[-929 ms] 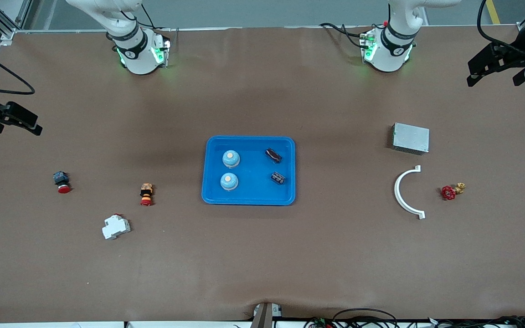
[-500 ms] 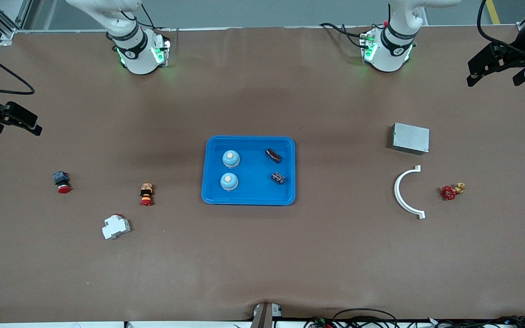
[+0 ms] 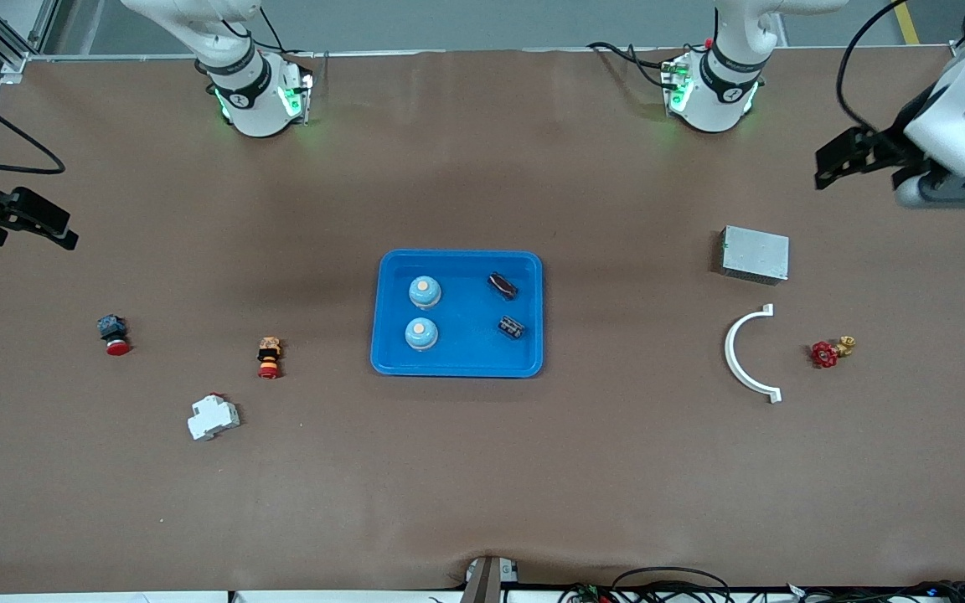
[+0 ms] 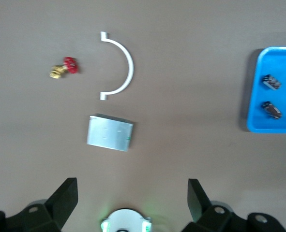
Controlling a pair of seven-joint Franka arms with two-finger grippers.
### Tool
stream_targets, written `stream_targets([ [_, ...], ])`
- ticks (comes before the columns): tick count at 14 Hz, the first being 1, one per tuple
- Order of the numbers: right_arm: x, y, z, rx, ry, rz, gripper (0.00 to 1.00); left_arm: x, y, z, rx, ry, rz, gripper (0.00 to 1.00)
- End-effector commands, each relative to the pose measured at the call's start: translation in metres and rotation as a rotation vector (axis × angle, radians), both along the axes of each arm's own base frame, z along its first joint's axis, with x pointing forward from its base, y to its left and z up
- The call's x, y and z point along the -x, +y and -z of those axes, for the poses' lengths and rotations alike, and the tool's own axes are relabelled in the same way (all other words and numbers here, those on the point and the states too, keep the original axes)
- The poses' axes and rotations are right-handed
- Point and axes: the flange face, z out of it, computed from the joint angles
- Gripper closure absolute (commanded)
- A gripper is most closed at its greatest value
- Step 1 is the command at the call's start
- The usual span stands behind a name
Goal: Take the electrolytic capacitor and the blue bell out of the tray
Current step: 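Reach the left and right grippers toward the blue tray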
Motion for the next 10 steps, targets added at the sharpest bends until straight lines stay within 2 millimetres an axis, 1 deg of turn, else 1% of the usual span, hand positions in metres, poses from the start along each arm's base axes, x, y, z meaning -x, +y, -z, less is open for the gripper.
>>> stream_targets([
  [1, 0.008, 0.002, -0.002, -0.013, -0.009, -0.001, 0.00, -0.011, -0.039, 0.015, 0.016, 0.000, -0.041, 0.00],
  [3, 0.007, 0.002, -0.001, -0.014, -0.009, 0.001, 0.00, -0.009, -0.072, 0.040, -0.007, 0.053, -0.117, 0.00],
  [6, 0.008, 0.003, 0.002, -0.016, -0.001, 0.006, 0.00, -0.001, -0.117, 0.073, -0.044, 0.100, -0.144, 0.00],
  [7, 0.009, 0.003, 0.001, -0.015, -0.003, 0.006, 0.00, -0.001, -0.129, 0.087, -0.053, 0.105, -0.175, 0.00],
  [8, 0.009, 0.003, 0.001, -0.015, -0.003, 0.006, 0.00, 0.004, -0.146, 0.096, -0.059, 0.100, -0.190, 0.00],
  [9, 0.009, 0.008, 0.002, -0.017, 0.003, 0.001, 0.00, 0.008, -0.163, 0.109, -0.064, 0.092, -0.214, 0.00],
  [10, 0.009, 0.020, 0.007, -0.029, 0.013, -0.002, 0.00, 0.010, -0.176, 0.120, -0.057, 0.081, -0.259, 0.00],
])
